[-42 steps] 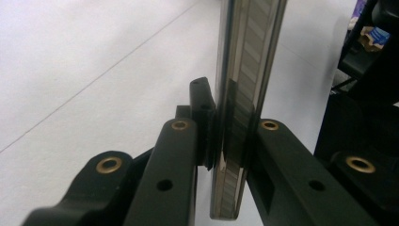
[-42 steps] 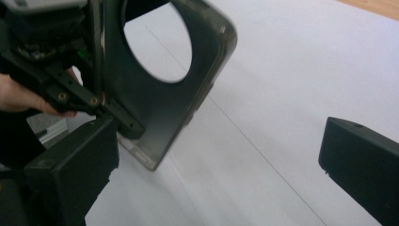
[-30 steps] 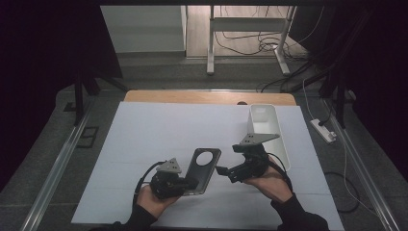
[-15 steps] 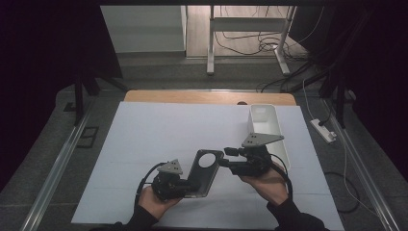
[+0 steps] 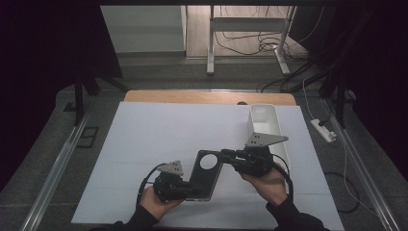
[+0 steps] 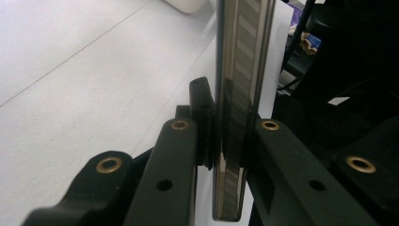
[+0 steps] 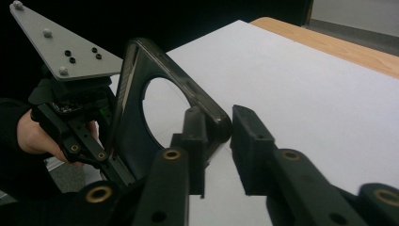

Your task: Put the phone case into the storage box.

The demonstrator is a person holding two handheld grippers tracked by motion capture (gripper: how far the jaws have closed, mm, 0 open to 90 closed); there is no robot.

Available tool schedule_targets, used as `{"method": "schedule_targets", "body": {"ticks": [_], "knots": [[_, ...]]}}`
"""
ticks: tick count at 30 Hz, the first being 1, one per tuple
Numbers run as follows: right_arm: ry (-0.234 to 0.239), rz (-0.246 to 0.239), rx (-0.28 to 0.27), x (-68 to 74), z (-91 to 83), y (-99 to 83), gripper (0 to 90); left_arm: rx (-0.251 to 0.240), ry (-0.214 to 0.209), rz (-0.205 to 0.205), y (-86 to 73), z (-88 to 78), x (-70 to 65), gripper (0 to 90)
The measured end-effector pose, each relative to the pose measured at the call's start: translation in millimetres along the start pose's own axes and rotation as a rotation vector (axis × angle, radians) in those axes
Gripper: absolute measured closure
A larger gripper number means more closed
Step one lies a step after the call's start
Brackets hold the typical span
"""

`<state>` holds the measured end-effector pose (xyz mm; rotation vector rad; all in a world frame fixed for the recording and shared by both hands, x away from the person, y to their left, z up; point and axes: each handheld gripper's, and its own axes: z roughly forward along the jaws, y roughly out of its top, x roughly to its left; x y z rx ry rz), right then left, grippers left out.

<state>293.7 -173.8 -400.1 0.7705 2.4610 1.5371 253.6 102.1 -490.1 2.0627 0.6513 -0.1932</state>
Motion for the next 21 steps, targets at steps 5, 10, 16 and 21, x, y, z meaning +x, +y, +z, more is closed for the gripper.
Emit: {"method": "schedule_targets", "body": {"ticks": [5,10,16,21], "knots": [[-0.001,0.007,0.007,0.4,0.0,0.1,78.1,0.002,0.002,0.0,-0.5,0.2,1.1,84.1],[-0.007,0.003,0.01,1.7,-0.1,0.6,78.5,0.008,-0.005,0.006,-1.2,3.1,1.6,83.7],[-0.009,-0.011,0.002,4.1,-0.7,1.5,78.8,0.001,-0.008,0.037,-1.7,6.5,0.8,76.9],[-0.01,-0.027,-0.006,6.0,-2.5,2.9,78.9,-0.008,0.027,0.044,-1.8,6.6,1.0,62.7]]}}
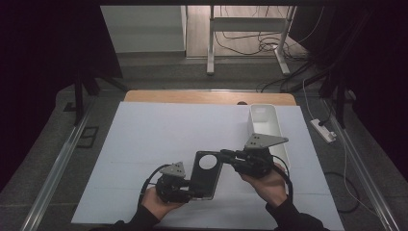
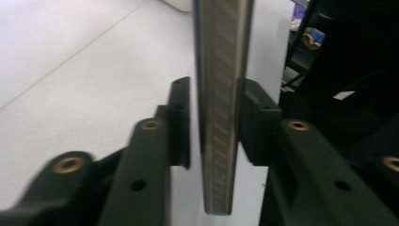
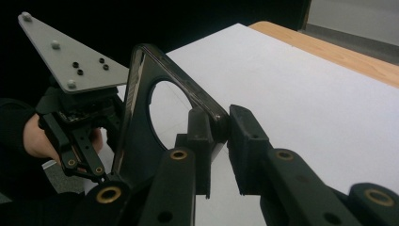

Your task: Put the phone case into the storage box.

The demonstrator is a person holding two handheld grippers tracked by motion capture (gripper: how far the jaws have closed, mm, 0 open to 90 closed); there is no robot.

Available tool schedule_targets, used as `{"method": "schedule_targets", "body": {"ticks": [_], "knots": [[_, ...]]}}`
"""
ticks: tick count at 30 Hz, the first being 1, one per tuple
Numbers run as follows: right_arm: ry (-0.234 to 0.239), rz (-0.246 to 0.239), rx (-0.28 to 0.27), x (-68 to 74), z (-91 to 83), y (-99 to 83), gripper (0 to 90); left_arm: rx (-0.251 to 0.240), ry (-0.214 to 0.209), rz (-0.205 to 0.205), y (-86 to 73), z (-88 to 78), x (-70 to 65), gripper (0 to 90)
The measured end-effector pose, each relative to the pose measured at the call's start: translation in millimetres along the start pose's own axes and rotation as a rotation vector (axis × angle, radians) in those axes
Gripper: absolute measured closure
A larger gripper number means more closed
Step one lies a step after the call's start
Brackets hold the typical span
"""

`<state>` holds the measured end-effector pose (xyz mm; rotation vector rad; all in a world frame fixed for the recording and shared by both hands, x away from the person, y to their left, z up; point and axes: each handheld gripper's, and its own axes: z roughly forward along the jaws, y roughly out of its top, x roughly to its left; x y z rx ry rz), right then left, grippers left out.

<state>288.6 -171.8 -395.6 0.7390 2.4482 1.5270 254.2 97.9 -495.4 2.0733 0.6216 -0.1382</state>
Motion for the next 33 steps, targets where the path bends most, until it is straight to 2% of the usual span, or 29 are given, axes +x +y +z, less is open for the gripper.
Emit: {"method": "schedule_targets", "body": {"ticks": [2,3,7,8,9,10,12,13,17,21,22,26,28,32,33], "knots": [[-0.003,-0.009,-0.002,0.8,-1.1,0.7,78.8,-0.008,0.013,-0.001,0.0,-0.8,0.3,55.3],[-0.003,-0.009,-0.002,0.8,-1.1,0.7,78.8,-0.019,0.026,0.002,-0.2,-1.9,0.8,55.3],[-0.009,-0.019,-0.01,1.1,-3.0,1.6,78.9,-0.037,0.064,0.036,-0.6,-4.5,0.0,40.2],[-0.01,-0.021,-0.015,0.9,-3.9,1.8,78.9,-0.039,0.073,0.044,-0.5,-4.9,-0.6,34.0],[-0.01,-0.021,-0.015,0.9,-3.9,1.8,78.9,-0.041,0.081,0.052,-0.3,-5.1,-1.5,34.0],[-0.015,-0.024,-0.016,0.6,-4.8,2.1,78.9,-0.039,0.104,0.066,0.1,-5.0,-3.3,25.9],[-0.018,-0.026,-0.018,0.5,-5.3,2.2,78.9,-0.034,0.116,0.074,0.3,-5.3,-3.8,23.1],[-0.021,-0.03,-0.021,0.4,-6.3,2.8,78.9,-0.029,0.133,0.079,0.6,-6.2,-4.5,18.1],[-0.031,-0.041,-0.023,-0.1,-9.3,4.0,79.0,-0.028,0.147,0.079,1.2,-11.9,-5.0,7.5],[-0.038,-0.039,-0.022,-3.0,-11.9,3.9,79.0,-0.025,0.177,0.086,0.6,-20.8,-6.8,3.6],[-0.05,-0.039,-0.018,-4.0,-12.7,3.8,79.0,-0.036,0.181,0.08,-0.6,-23.5,-6.6,2.9],[-0.05,-0.04,-0.017,-6.6,-14.9,4.2,79.0,-0.053,0.193,0.068,-3.9,-29.8,-5.1,1.6],[-0.058,-0.045,-0.016,-8.5,-16.8,5.2,79.0,-0.075,0.208,0.046,-9.8,-38.0,-3.7,0.9],[-0.067,-0.04,-0.019,-13.6,-20.3,8.0,79.0,-0.096,0.216,0.037,-14.5,-44.7,-2.9,0.4],[-0.069,-0.039,-0.019,-14.5,-21.0,8.6,79.0,-0.102,0.23,0.04,-17.3,-48.4,-2.5,0.3]]}}
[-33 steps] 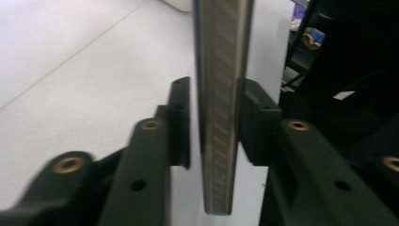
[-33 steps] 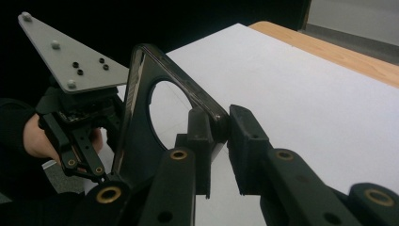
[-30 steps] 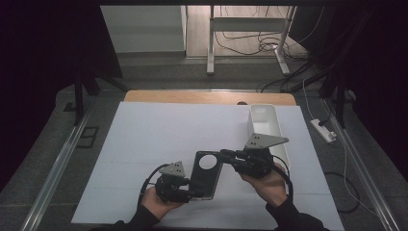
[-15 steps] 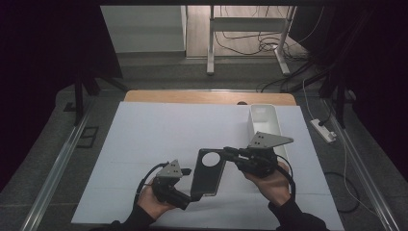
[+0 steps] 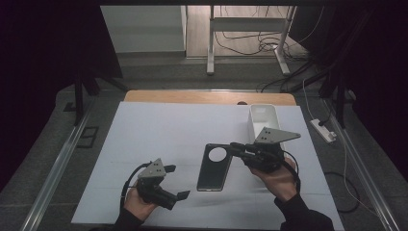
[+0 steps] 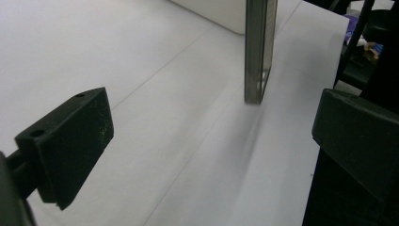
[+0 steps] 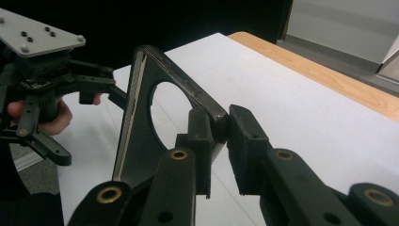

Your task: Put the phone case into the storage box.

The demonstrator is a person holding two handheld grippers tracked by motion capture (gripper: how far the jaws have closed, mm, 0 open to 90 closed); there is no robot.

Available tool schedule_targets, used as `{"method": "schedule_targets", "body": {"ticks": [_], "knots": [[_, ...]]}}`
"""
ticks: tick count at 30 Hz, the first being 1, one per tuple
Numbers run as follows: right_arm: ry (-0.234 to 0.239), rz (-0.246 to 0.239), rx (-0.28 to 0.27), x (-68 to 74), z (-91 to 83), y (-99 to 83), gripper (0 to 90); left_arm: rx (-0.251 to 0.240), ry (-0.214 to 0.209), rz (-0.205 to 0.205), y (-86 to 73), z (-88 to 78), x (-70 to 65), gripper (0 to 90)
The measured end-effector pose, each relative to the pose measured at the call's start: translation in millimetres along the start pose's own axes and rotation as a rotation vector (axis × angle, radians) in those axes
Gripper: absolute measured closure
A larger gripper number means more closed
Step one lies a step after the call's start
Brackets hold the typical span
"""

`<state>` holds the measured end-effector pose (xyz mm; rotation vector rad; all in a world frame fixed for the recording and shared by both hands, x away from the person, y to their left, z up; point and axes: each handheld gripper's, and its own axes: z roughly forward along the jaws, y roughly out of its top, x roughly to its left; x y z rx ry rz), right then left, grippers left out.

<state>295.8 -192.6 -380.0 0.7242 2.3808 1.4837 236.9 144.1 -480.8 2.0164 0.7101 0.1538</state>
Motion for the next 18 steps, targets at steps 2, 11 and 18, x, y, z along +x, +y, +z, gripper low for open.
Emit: {"method": "schedule_targets", "body": {"ticks": [2,11,18], "knots": [[0.002,0.001,0.0,-1.3,-0.9,0.8,79.0,-0.003,0.012,0.005,-1.5,-2.1,0.9,0.0],[-0.016,0.003,-0.006,-10.4,-6.6,9.4,79.0,-0.011,0.088,0.003,-15.9,-20.6,6.3,0.0],[-0.036,0.001,-0.012,-18.0,-10.2,17.3,79.0,-0.025,0.15,-0.035,-30.1,-37.0,7.0,0.0]]}}
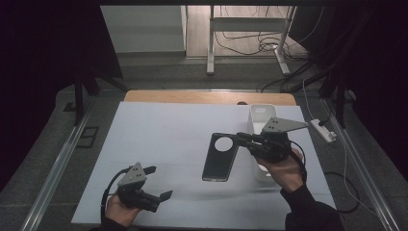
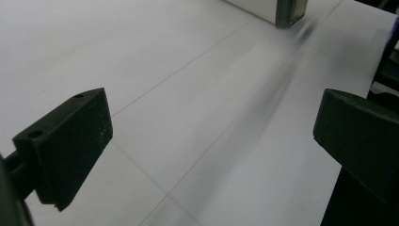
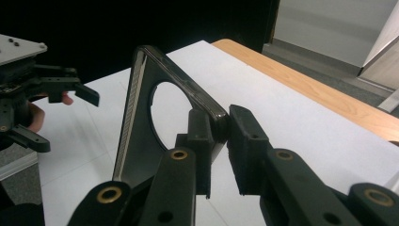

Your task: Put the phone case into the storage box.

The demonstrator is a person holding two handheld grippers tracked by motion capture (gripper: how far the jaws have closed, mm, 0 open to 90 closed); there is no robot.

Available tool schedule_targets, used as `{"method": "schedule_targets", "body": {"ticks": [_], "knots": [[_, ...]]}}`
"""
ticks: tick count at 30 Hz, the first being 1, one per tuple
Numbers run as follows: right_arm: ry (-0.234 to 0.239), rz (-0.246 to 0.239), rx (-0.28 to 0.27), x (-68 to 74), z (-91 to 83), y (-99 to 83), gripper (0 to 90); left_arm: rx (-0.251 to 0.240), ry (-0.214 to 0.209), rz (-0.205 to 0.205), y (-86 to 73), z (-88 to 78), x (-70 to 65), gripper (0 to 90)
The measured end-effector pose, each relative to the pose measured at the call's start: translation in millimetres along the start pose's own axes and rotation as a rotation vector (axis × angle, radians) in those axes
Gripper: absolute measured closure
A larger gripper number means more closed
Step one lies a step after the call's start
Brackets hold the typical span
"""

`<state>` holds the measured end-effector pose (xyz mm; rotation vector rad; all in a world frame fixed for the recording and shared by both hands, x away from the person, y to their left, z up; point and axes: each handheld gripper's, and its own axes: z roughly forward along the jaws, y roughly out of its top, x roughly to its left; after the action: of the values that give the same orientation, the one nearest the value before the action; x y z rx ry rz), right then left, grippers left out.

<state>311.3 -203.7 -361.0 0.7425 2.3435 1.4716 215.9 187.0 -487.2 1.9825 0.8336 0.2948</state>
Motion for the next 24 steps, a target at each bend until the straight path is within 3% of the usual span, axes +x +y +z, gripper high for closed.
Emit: {"method": "schedule_targets", "body": {"ticks": [7,13,24], "knots": [[-0.018,0.006,-0.005,-8.3,-3.9,7.5,79.0,0.017,0.065,-0.061,-18.5,-17.4,6.3,0.0],[-0.029,0.022,-0.003,-16.0,-4.3,12.0,79.0,0.027,0.096,-0.086,-26.8,-25.1,9.3,0.0],[-0.059,0.026,-0.012,-30.4,-9.3,20.9,79.0,0.037,0.124,-0.125,-39.5,-35.4,11.8,0.0]]}}
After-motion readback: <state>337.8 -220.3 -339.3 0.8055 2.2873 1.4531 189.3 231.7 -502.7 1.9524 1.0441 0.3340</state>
